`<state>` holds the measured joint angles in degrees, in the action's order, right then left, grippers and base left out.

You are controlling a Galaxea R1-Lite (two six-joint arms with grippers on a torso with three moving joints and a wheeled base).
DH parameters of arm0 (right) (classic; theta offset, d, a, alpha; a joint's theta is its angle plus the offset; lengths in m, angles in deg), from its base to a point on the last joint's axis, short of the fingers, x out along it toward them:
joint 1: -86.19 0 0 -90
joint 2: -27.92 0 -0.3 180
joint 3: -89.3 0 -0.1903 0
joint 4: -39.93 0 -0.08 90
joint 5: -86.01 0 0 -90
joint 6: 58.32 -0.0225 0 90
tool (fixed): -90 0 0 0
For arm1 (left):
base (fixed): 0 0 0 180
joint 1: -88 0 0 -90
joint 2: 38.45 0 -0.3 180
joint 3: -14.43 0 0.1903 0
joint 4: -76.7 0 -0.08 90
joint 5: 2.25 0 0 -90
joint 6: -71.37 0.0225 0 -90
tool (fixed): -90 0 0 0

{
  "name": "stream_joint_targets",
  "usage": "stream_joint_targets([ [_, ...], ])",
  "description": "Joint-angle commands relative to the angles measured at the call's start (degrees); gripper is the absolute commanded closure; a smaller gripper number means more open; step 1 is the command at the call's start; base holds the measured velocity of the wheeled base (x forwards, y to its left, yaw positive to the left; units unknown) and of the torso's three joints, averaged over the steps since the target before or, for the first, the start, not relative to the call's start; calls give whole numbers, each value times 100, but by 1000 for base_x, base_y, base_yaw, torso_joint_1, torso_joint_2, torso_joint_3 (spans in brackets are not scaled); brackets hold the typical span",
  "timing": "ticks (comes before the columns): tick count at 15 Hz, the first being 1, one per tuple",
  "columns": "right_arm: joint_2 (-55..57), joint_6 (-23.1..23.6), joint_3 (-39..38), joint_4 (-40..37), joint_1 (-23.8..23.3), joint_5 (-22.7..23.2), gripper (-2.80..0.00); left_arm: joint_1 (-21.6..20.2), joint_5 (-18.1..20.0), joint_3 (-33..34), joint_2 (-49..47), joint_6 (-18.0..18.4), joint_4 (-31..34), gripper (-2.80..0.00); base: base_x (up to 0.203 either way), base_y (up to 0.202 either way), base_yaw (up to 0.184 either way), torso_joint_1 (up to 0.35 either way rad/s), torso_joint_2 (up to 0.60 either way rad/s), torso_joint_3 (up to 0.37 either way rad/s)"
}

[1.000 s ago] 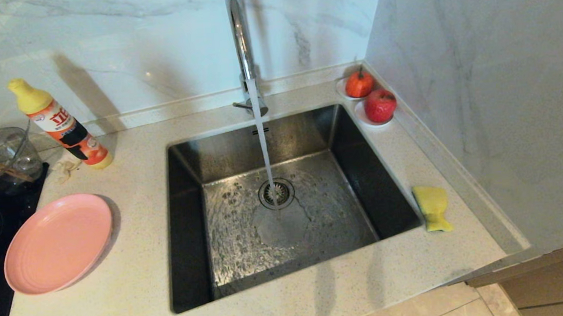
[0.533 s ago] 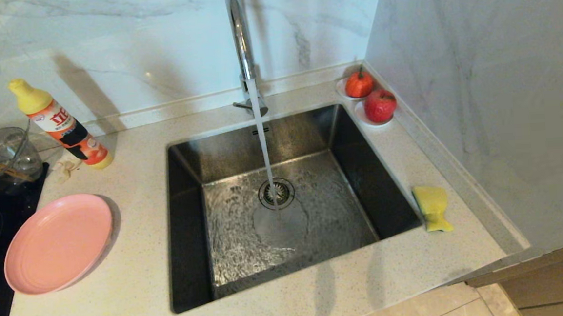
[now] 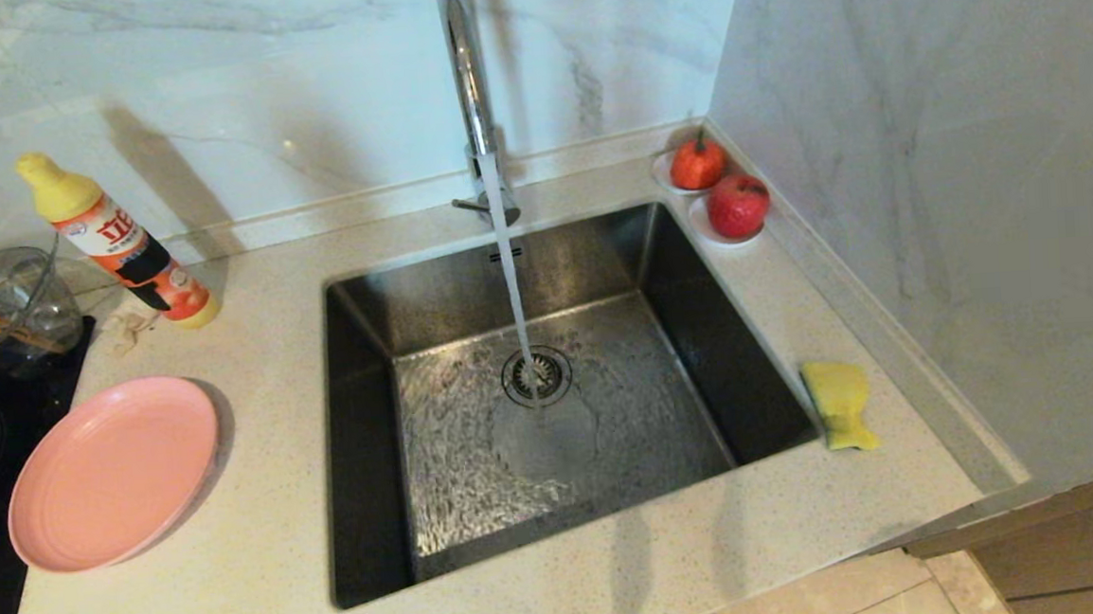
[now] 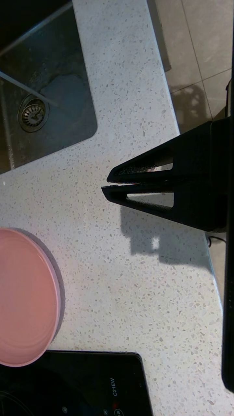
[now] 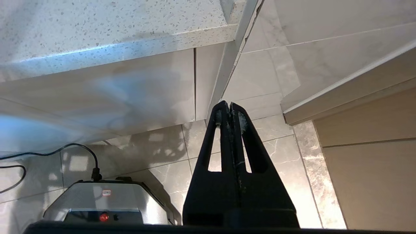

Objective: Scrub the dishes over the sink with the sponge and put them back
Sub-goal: Turn off the faucet

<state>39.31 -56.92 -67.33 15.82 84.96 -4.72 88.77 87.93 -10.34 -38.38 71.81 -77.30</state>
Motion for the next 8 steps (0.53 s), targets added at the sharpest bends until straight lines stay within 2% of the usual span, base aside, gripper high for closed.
stream_joint_targets([
  [1,12,36,0,13,0,11,0,-2,-1,0,12,0,0,0,0,0,0,0,0,0],
  [8,12,7,0,7,0,12,0,-6,-1,0,17,0,0,0,0,0,0,0,0,0],
])
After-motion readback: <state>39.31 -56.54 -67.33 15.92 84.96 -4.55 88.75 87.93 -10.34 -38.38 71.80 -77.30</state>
